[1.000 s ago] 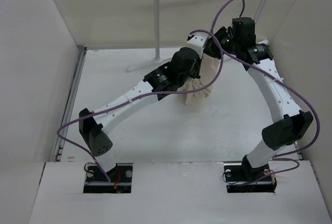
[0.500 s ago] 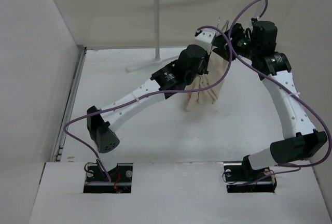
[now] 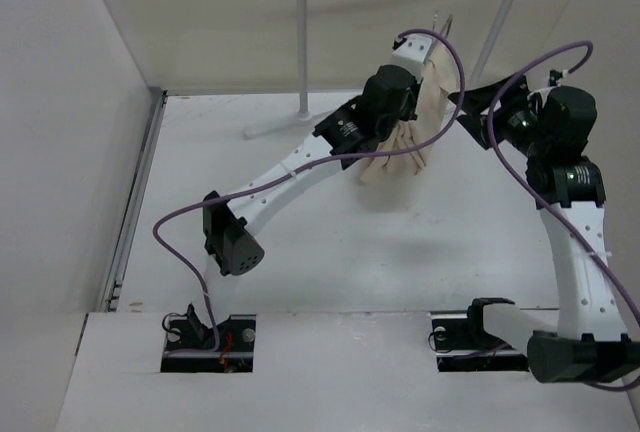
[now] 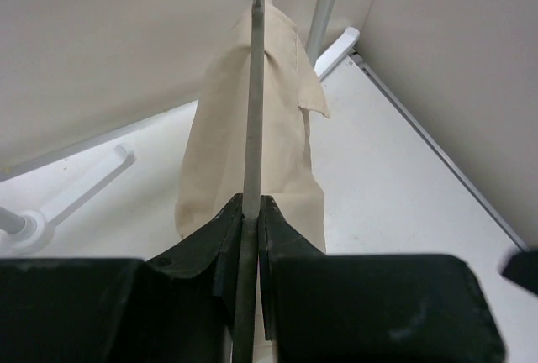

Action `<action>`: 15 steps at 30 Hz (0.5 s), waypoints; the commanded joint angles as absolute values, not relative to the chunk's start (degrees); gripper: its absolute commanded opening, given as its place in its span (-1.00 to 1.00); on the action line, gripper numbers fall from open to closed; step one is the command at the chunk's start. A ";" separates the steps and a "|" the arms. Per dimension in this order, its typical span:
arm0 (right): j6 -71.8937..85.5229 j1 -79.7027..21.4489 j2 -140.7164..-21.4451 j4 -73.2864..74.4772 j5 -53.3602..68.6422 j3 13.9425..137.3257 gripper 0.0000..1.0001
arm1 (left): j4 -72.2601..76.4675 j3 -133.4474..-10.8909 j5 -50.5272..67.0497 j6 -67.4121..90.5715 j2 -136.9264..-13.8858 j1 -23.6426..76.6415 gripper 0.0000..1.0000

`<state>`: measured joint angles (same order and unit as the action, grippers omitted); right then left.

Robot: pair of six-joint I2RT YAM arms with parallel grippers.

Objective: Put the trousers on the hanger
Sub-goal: Place the hanger at the clothesline.

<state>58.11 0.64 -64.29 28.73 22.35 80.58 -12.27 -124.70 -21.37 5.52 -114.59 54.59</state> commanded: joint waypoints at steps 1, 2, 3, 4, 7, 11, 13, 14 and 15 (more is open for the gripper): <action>59.50 1.54 -58.73 25.31 21.19 74.99 0.41 | -4.22 -133.75 -21.71 4.13 -114.07 52.17 -1.00; 59.76 1.54 -57.14 25.31 20.22 72.88 0.40 | -4.22 -135.51 -21.45 4.04 -115.04 51.55 -1.00; 60.03 1.37 -55.82 25.31 19.43 70.95 0.39 | -4.31 -137.62 -20.84 4.04 -116.18 51.02 -1.00; 60.03 1.28 -54.51 25.31 18.81 69.01 0.39 | -4.48 -139.81 -20.40 4.04 -117.41 50.50 -1.00; 60.20 0.49 -50.99 25.31 17.93 63.13 0.38 | -4.22 -145.09 -18.55 4.04 -120.75 48.83 -1.00; 60.29 -1.01 -47.30 26.36 18.28 56.62 0.37 | -3.78 -150.46 -16.62 4.39 -124.27 46.81 -1.00; 60.29 -1.71 -45.10 26.98 18.37 53.63 0.37 | -3.34 -151.17 -15.74 4.92 -124.98 45.66 -1.00; 60.29 -2.23 -44.22 27.24 18.46 52.22 0.37 | -3.25 -151.35 -15.30 5.10 -125.15 45.05 -1.00; 60.29 -2.67 -43.51 27.51 18.37 51.25 0.37 | -3.16 -151.35 -15.03 5.27 -125.24 44.69 -1.00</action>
<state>60.03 -1.34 -46.30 28.58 18.92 52.82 -11.66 -147.26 -16.95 4.95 -126.72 45.78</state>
